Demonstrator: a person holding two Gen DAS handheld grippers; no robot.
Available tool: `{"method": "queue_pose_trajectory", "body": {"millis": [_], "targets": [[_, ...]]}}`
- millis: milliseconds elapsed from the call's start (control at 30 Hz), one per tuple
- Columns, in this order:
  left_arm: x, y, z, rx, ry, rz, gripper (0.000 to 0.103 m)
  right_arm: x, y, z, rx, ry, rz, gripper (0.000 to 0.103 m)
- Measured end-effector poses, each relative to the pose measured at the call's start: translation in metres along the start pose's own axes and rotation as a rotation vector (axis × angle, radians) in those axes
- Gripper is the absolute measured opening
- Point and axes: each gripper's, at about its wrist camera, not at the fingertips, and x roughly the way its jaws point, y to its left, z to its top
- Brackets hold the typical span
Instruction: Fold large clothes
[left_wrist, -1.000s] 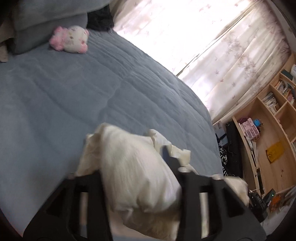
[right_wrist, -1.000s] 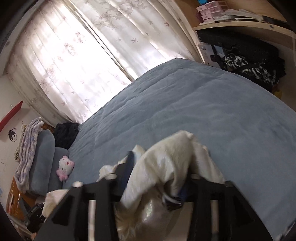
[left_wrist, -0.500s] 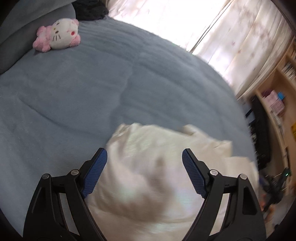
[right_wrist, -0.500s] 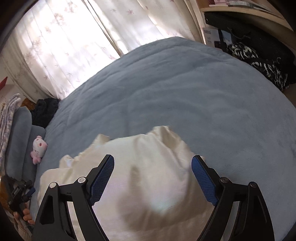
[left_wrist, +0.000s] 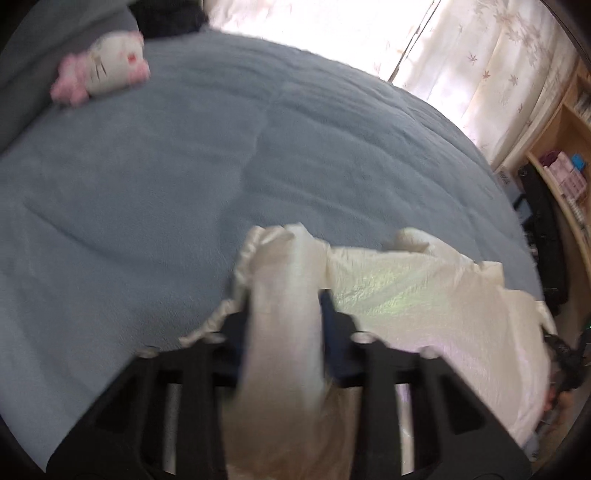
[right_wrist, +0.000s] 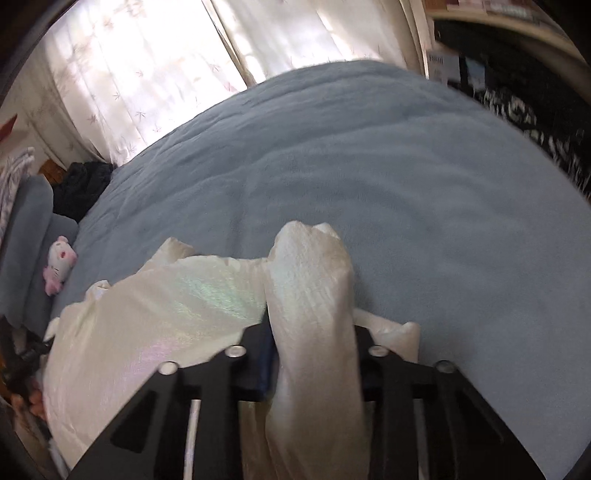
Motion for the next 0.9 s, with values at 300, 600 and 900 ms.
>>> {"method": "queue_pose_trajectory", "body": {"millis": [300, 600, 900], "targets": [[0.016, -0.009, -0.001, -0.022, -0.092, 0.217, 0.014, 0.048, 0.003, 0.011, 0.009, -0.007, -0.242, 0.017], [0.057, 0.014, -0.018, -0.113, -0.091, 0.279, 0.015, 0.085, -0.023, -0.006, 0.113, -0.021, -0.202, 0.018], [0.064, 0.017, -0.024, -0.136, -0.086, 0.266, 0.017, 0.084, -0.028, -0.011, 0.175, -0.006, -0.201, 0.042]]}}
